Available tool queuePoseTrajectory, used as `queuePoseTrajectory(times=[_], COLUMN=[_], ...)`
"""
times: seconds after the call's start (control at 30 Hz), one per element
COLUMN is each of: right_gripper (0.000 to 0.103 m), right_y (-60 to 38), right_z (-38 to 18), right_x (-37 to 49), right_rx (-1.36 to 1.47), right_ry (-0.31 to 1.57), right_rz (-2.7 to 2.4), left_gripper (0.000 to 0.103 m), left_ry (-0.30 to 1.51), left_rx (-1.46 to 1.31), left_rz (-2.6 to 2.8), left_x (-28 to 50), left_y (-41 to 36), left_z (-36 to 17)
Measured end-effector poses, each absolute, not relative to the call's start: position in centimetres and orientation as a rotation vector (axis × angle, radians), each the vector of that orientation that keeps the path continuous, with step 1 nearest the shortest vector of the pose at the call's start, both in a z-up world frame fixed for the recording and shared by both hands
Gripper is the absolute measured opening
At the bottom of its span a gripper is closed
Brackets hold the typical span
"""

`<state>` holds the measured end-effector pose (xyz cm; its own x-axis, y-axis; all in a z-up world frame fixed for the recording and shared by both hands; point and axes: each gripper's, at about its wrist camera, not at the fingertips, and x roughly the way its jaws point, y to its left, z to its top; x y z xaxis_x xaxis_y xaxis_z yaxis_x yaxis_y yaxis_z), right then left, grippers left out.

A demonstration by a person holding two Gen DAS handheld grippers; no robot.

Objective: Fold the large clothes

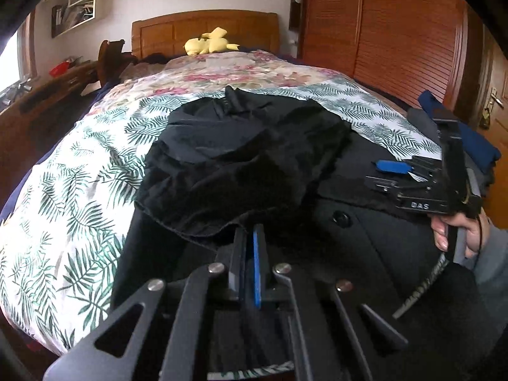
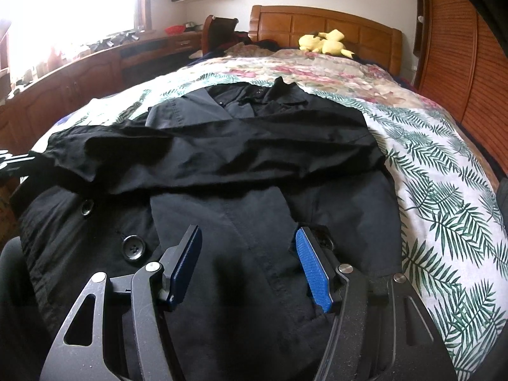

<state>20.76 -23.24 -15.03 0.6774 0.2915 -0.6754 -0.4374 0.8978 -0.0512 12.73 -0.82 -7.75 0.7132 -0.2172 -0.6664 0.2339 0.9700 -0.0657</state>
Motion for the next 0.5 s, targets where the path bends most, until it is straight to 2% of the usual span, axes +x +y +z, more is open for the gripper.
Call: queuePoseTrajectory(times=[0.17, 0.5], right_gripper=[0.063, 0.063], right_y=[-23.1, -22.4], right_z=[-15.1, -14.5], right_x=[20.7, 20.3], right_rx=[-0.219, -0.219], right_ry=[0.718, 0.69], right_rz=[0.412, 0.434], left_gripper=[0.0, 0.005], left_ry=[0.721, 0.717], left_rx=[0.095, 0.029], left_rz=[-0.212, -0.134], left_x=[11.6, 9.9], left_y=[-1.2, 4.3], left_z=[-7.5, -7.8])
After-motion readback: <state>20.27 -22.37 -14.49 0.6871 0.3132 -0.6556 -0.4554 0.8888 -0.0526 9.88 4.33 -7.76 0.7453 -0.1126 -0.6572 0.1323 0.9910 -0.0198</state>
